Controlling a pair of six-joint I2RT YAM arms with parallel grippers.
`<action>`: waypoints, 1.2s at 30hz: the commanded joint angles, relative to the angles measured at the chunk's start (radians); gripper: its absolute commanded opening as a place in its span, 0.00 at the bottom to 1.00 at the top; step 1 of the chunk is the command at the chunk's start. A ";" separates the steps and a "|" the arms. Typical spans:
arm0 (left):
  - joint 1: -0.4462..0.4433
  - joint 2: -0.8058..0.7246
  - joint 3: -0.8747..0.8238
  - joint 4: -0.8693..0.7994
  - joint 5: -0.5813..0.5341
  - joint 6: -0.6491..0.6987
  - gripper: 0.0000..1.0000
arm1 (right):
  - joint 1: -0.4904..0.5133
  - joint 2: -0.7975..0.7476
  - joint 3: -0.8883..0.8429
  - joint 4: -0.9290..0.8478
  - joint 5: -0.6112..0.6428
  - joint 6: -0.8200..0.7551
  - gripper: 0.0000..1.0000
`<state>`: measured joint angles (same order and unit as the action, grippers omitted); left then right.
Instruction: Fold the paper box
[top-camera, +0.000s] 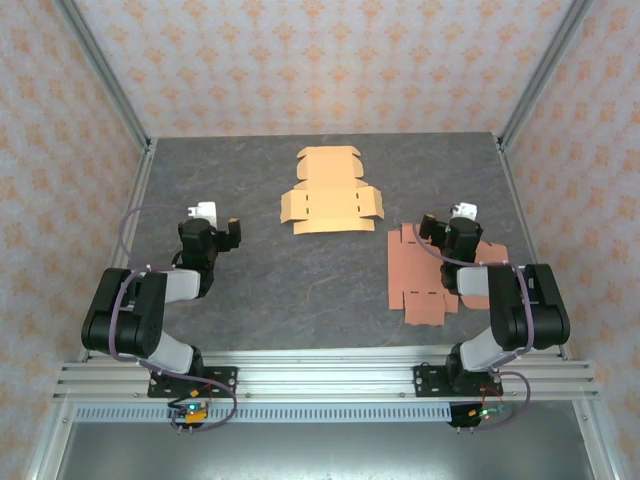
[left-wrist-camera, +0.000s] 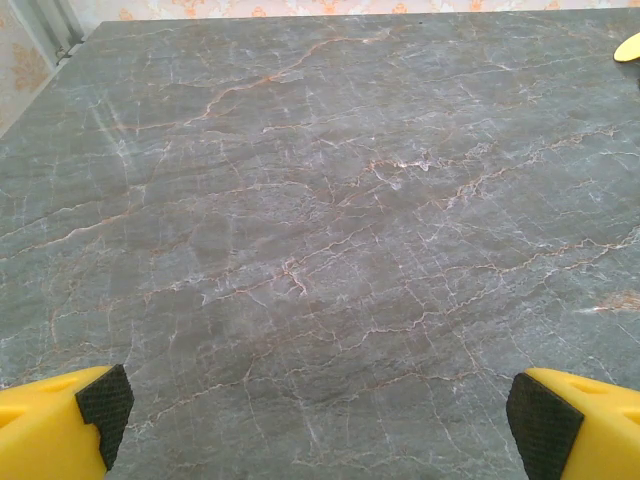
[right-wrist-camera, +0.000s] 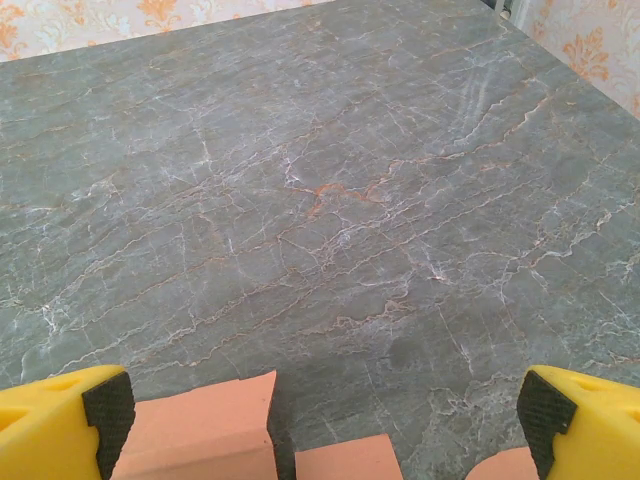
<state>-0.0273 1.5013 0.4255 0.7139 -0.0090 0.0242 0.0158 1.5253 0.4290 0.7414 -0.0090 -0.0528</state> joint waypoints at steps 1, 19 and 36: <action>-0.005 -0.010 0.019 -0.007 -0.028 -0.005 1.00 | -0.005 -0.008 -0.003 0.014 -0.011 0.000 0.99; -0.002 -0.010 0.018 -0.005 -0.026 -0.006 1.00 | -0.004 -0.006 -0.003 0.015 -0.011 0.001 0.99; -0.081 -0.331 0.304 -0.705 -0.224 -0.349 1.00 | 0.002 -0.272 0.215 -0.455 0.003 0.135 0.99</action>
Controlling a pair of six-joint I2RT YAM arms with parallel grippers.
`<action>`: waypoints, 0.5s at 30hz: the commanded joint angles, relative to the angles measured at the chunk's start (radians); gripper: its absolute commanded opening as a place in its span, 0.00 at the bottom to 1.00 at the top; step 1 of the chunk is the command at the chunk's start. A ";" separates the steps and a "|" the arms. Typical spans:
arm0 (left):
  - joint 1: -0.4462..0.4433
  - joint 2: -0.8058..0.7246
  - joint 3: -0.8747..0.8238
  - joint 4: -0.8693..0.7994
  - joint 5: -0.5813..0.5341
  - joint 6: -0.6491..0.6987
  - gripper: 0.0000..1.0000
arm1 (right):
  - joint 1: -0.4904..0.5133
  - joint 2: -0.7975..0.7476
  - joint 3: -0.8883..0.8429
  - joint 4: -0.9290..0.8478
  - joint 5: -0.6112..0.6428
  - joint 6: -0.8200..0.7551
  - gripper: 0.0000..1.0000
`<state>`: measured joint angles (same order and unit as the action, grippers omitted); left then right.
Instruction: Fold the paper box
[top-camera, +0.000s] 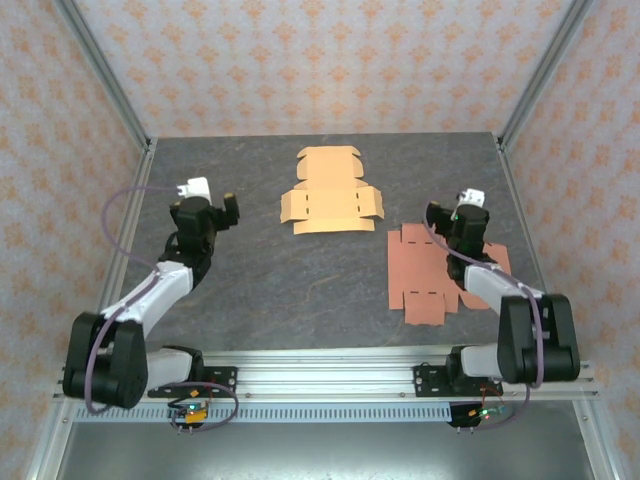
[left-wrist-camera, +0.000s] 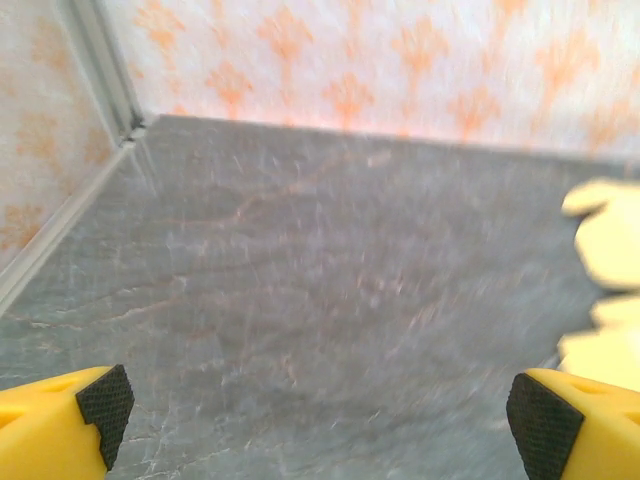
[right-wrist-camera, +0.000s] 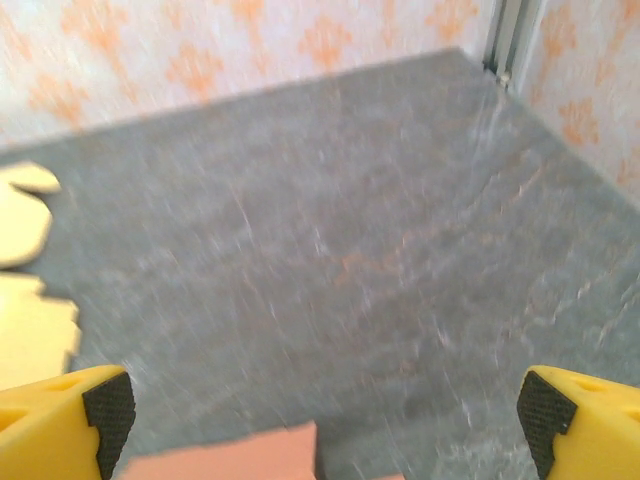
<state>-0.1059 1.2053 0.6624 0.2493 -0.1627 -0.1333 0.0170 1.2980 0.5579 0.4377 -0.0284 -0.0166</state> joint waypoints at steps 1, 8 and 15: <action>-0.002 -0.031 0.106 -0.292 -0.063 -0.219 1.00 | 0.000 -0.039 0.142 -0.230 0.075 0.180 0.99; 0.036 0.177 0.427 -0.704 -0.040 -0.498 1.00 | -0.010 0.234 0.620 -0.829 0.017 0.501 0.97; 0.016 0.237 0.402 -0.651 0.101 -0.499 1.00 | 0.158 0.559 0.894 -0.926 -0.221 0.309 0.93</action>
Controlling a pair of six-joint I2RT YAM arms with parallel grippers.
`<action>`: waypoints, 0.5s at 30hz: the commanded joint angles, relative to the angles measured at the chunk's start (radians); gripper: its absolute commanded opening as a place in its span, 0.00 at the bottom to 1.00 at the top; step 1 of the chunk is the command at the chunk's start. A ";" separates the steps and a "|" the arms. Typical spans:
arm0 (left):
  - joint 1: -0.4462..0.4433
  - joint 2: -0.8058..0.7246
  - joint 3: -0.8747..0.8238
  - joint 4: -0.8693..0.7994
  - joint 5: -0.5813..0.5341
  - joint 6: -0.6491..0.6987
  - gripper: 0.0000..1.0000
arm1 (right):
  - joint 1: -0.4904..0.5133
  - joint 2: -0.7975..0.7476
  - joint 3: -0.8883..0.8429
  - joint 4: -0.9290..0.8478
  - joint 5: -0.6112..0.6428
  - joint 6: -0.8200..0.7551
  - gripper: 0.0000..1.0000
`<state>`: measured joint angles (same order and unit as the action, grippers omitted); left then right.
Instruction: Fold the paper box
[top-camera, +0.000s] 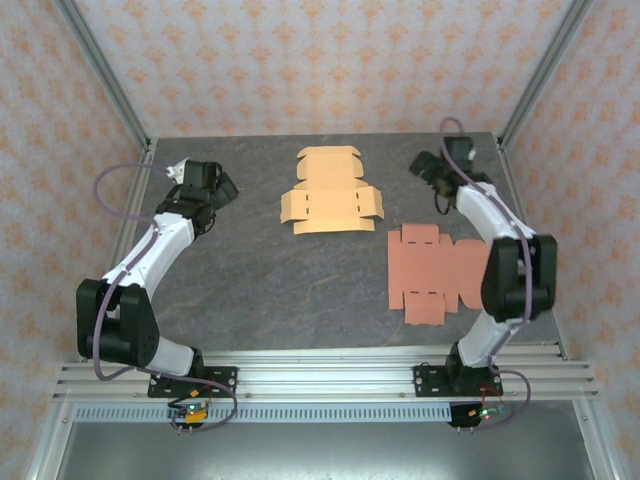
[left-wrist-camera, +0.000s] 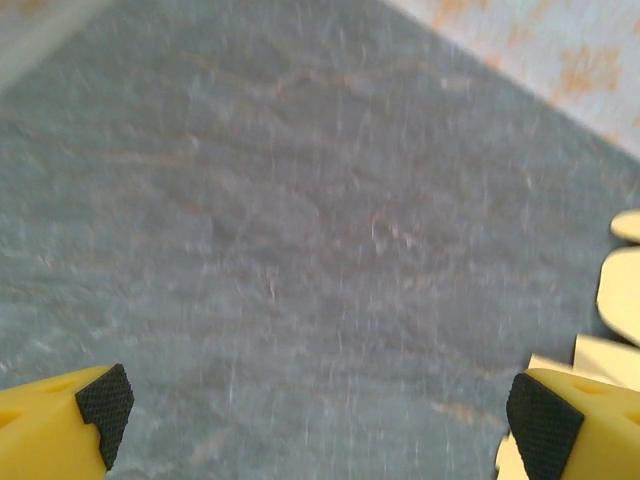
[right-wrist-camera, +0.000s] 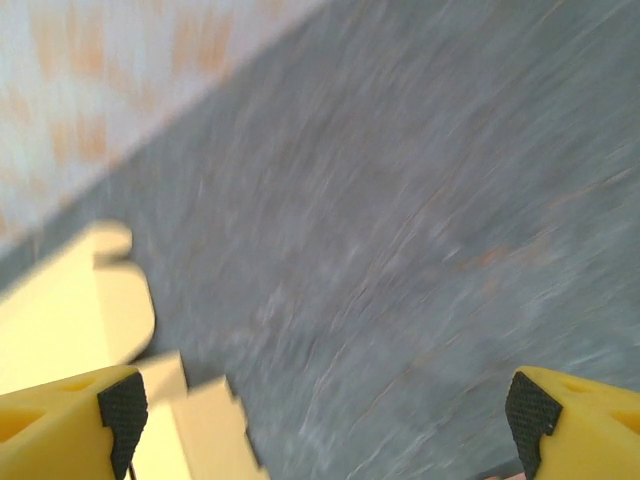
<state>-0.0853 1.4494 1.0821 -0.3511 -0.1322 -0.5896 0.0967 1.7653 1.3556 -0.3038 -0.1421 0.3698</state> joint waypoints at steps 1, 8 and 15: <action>-0.005 -0.006 -0.016 -0.062 0.076 -0.048 1.00 | 0.105 0.127 0.141 -0.216 -0.097 -0.096 0.93; -0.002 0.007 0.000 -0.122 0.129 0.014 1.00 | 0.304 0.345 0.455 -0.344 -0.045 -0.252 0.93; 0.034 0.011 -0.004 -0.171 0.149 -0.009 1.00 | 0.458 0.566 0.736 -0.391 -0.034 -0.274 0.93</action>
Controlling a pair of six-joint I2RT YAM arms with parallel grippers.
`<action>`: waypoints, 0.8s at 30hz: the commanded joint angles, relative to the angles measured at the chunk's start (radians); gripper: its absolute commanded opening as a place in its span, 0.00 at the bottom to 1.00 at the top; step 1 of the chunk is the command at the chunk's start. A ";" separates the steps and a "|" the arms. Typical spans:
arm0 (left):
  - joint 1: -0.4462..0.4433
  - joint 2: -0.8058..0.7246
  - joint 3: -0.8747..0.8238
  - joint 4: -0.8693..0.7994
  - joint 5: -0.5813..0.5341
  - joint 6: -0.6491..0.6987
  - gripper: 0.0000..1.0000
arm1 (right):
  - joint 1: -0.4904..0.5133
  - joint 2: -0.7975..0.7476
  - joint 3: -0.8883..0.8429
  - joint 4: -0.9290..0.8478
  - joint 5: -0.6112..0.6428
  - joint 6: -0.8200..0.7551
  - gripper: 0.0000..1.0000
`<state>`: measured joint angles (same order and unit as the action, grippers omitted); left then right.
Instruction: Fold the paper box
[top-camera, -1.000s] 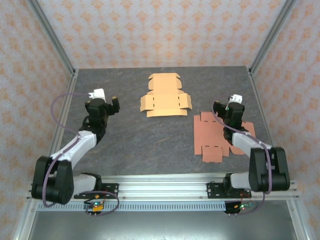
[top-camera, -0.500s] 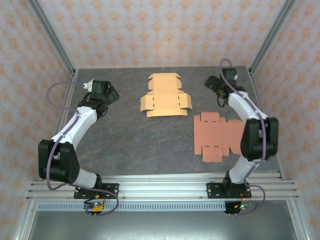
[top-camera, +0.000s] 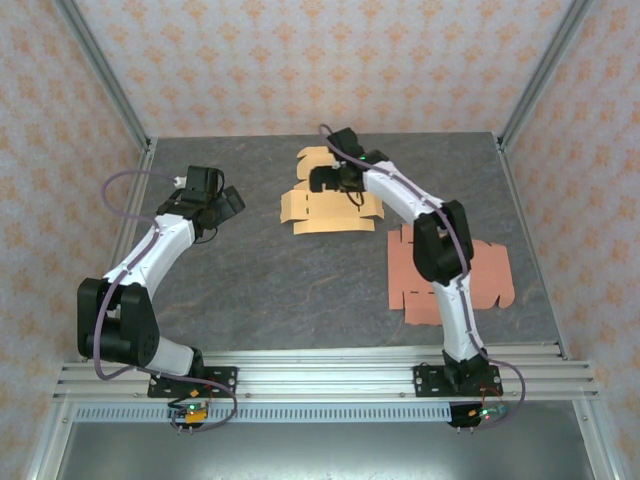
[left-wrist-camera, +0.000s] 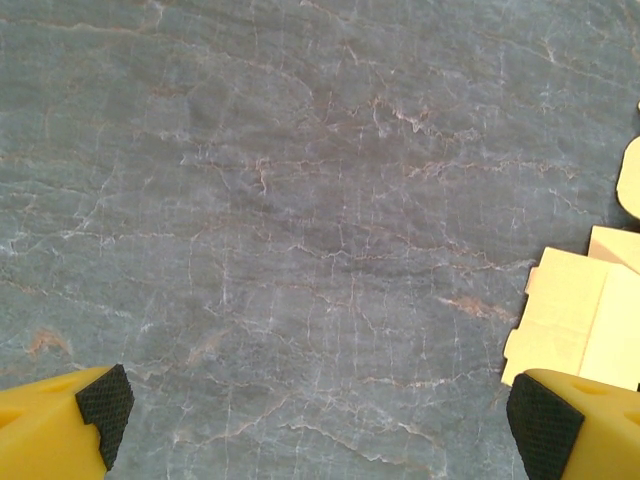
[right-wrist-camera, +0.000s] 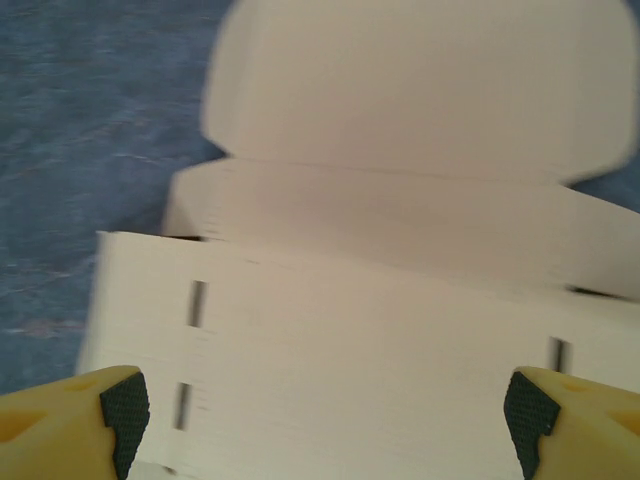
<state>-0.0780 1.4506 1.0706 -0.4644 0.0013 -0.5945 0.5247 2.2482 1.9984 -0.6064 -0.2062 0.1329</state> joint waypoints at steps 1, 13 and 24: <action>0.037 0.010 0.008 -0.067 0.023 -0.017 1.00 | 0.044 0.114 0.134 -0.111 0.026 -0.047 0.92; 0.110 0.030 -0.039 -0.001 0.094 -0.032 1.00 | 0.261 0.159 0.047 -0.168 -0.044 -0.278 0.90; 0.103 0.127 -0.052 0.163 0.274 -0.100 0.97 | 0.270 -0.374 -0.575 0.054 -0.224 -0.211 0.88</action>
<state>0.0418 1.5753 1.0355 -0.3927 0.1982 -0.6594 0.8246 2.0190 1.4929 -0.6426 -0.4183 -0.1265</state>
